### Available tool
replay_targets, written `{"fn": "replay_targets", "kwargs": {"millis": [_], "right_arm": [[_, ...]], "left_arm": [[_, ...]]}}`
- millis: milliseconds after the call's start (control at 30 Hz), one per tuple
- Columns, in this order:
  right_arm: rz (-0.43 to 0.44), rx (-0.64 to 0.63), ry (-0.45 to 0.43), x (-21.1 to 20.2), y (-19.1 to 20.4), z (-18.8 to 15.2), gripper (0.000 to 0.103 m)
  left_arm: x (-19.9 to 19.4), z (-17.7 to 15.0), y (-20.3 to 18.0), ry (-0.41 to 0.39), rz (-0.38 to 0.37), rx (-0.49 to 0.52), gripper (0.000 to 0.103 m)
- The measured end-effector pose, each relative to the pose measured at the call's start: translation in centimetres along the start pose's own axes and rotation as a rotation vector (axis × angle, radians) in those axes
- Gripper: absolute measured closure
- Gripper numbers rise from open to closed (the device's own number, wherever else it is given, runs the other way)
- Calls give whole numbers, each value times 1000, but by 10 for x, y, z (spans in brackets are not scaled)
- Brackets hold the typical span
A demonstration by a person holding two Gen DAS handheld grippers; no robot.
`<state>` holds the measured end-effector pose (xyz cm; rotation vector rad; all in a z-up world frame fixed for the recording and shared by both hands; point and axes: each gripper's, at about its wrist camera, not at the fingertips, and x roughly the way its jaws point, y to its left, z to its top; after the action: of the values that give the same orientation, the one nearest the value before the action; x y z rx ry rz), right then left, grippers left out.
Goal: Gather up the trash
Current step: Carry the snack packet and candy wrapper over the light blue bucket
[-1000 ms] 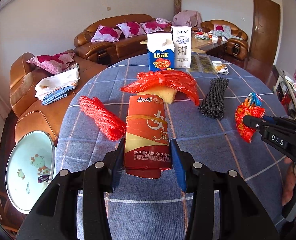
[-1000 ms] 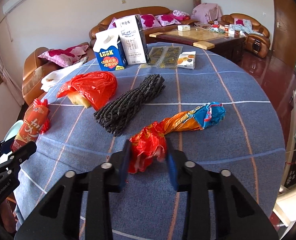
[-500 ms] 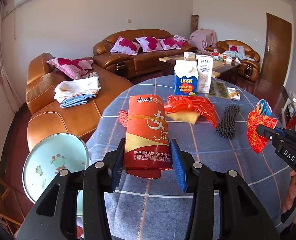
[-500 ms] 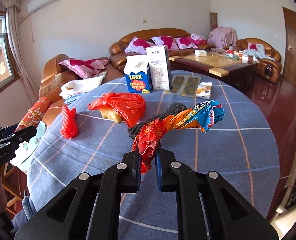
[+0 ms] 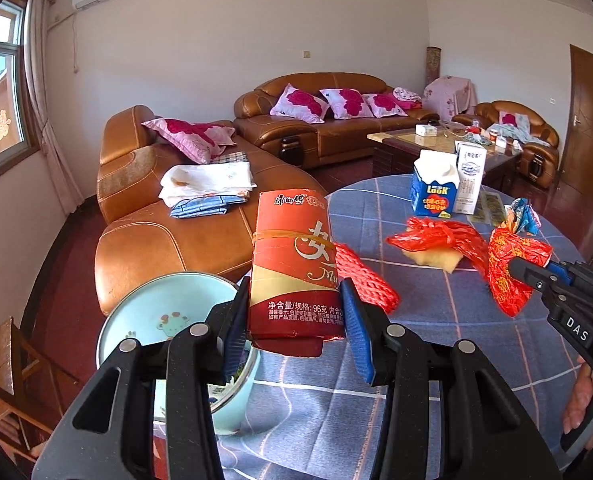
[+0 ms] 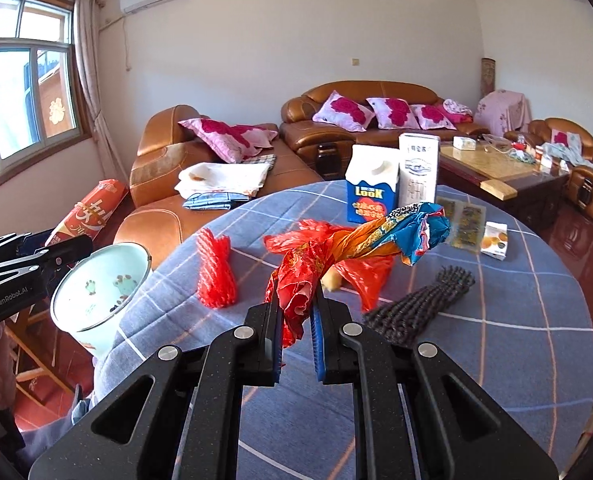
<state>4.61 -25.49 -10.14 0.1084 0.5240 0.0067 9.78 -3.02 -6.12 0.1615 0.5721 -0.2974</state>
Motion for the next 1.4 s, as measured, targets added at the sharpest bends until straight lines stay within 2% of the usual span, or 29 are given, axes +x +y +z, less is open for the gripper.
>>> {"fn": "replay_targets", "kwargs": {"millis": [367, 733, 1400], "right_arm": [[127, -85, -17, 33, 47, 26, 90], [211, -149, -24, 59, 81, 42, 90], [352, -231, -16, 94, 131, 43, 90]], "left_arm": [[-4, 7, 45, -3, 111, -51, 60], [-6, 10, 78, 6, 203, -86, 59], [-4, 6, 112, 34, 344, -106, 59]]}}
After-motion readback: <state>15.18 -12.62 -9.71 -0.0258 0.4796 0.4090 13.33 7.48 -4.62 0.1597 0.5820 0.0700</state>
